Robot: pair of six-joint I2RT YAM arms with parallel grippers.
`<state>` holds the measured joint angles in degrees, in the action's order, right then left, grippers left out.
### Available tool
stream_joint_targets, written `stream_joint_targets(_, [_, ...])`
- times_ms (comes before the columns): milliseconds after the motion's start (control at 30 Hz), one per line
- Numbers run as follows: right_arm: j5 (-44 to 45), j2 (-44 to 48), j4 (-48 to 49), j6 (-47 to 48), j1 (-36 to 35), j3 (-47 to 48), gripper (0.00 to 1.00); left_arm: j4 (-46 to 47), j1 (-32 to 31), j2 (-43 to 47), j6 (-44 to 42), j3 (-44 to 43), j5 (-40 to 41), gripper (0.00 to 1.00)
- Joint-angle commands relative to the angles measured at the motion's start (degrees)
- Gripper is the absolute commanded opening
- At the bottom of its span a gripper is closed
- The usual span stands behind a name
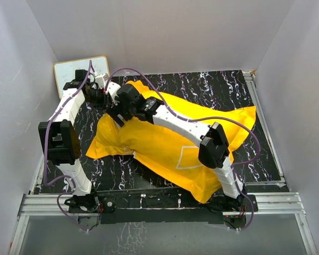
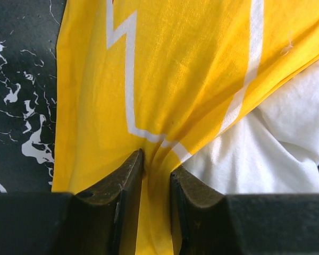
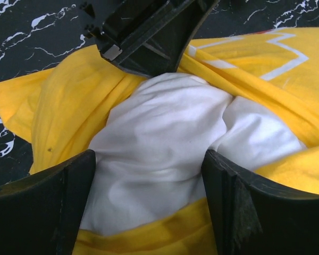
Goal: Remove the pillowcase from the pillow
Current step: Remove the pillow from the pillowcase.
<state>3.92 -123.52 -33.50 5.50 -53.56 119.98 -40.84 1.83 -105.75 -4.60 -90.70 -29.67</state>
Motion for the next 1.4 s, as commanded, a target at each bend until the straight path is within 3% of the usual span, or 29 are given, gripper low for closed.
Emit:
stream_joint_targets(0, [-5.08,0.5,2.05,2.67,0.83,3.35,0.84,-4.38,1.51,3.01,2.39,1.74,-1.38,0.0])
stream_joint_targets(300, [-4.4,-4.21,1.51,3.98,1.07,5.57,0.85,-5.71,1.46,4.15,2.75,4.12,-3.98,0.0])
stream_joint_targets(433, [-0.92,-4.74,2.39,2.3,2.48,0.8,0.8,-6.58,1.56,4.76,1.81,3.8,-4.37,0.0])
stream_joint_targets(500, [2.77,-4.55,3.63,1.5,2.8,-3.08,0.72,-6.85,1.6,5.07,1.65,3.48,-4.34,0.0])
stream_joint_targets(700, [13.47,-6.33,1.8,-2.81,3.81,-9.82,0.17,-7.02,3.2,5.82,0.65,2.82,-3.72,0.0])
stream_joint_targets(767, [17.4,-6.32,0.59,-4.89,3.84,-12.21,0.08,-7.23,4.14,5.77,-0.41,1.87,-2.76,0.0])
stream_joint_targets(1100, [18.01,12.19,14.92,-10.66,1.73,-47.4,0.08,3.26,8.92,6.93,-4.35,3.16,5.68,0.0])
stream_joint_targets(1233, [11.67,26.4,24.64,-15.32,1.73,-60.15,0.08,9.79,8.88,7.21,-6.9,8.53,12.81,0.0])
stream_joint_targets(1367, [9.12,38.72,33.26,-19.61,2.3,-66.06,0.08,13.97,8.56,6.69,-7.56,11.92,19.68,0.0])
